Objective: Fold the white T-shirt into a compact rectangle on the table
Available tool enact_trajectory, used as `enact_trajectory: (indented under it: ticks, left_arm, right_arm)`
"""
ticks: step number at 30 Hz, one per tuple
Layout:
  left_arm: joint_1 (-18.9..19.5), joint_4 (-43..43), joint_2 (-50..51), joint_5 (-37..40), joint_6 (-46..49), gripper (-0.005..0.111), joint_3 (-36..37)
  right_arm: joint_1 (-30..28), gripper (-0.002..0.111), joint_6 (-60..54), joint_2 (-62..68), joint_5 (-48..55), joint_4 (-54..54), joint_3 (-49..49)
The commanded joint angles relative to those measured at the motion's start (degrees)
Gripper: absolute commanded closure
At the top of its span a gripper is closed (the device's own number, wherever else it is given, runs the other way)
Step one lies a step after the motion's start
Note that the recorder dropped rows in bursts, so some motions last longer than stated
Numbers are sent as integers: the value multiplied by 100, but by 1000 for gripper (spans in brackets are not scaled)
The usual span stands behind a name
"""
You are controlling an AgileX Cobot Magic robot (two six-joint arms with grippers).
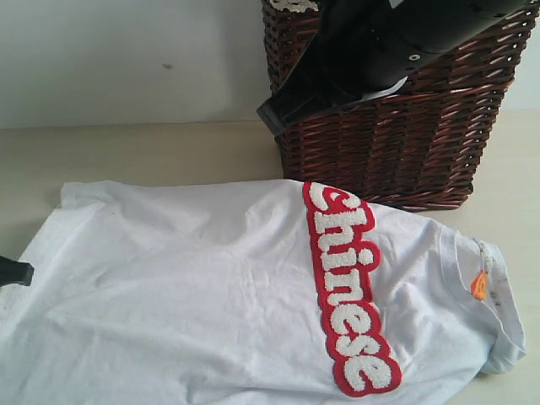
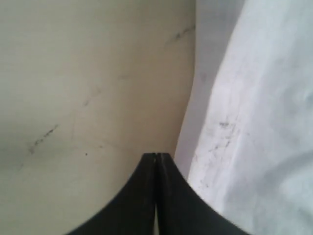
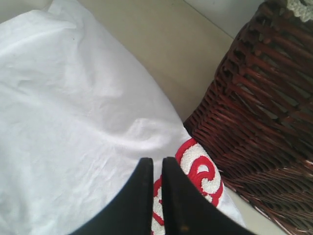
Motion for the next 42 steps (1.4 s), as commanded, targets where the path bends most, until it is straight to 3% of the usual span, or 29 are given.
enact_trajectory:
  ticks: [1, 6, 7, 9, 11, 13, 18, 21, 24, 28, 32, 36, 39, 42]
  left_arm:
    - [4, -119, -754, -266, -56, 107, 49]
    - [-741, -796, -1103, -974, 603, 107, 210]
    - [-1047, -796, -903, -1152, 699, 107, 271]
    - [-1204, -785, -358, -1204, 699, 107, 271]
    - [-1039, -664, 295, -1204, 689, 107, 271]
    - [-637, -655, 716, -1183, 689, 107, 271]
    - [258, -655, 843, -932, 533, 107, 271]
    - [504, -716, 665, -1266, 480, 107, 406]
    - [454, -804, 244, -2217, 426, 107, 759]
    - [331, -804, -438, -2889, 352, 107, 1148]
    - [331, -792, -1318, -3197, 132, 107, 1443]
    - [108, -631, -2016, -3676, -89, 107, 1805]
    - [-154, -631, -2313, -3790, -103, 107, 1938]
    - [-387, -631, -2419, -3790, -103, 107, 1952]
  right_arm:
    - [-9, 101, 14, 47, 9, -18, 12]
    - [-9, 101, 14, 288, -17, -18, 12]
    - [-9, 101, 14, 314, -51, -28, 12]
    - [-9, 101, 14, 313, -74, -29, 12]
    - [-9, 101, 14, 313, -27, -38, 12]
    - [-9, 101, 14, 313, 0, -38, 12]
    - [-9, 101, -21, 313, 59, -85, 12]
    - [-9, 101, 53, 313, 74, -278, 12]
    - [-9, 101, 221, 313, 74, -503, 12]
    - [-219, 101, 409, 313, 66, -590, 76]
    - [-829, 101, 1115, 313, -183, -1059, 573]
    - [-1577, 101, 1531, 313, -888, -877, 1242]
    - [-1915, 93, 1508, 313, -1331, -435, 1696]
    - [-2125, 75, 1520, 419, -1748, -399, 2099]
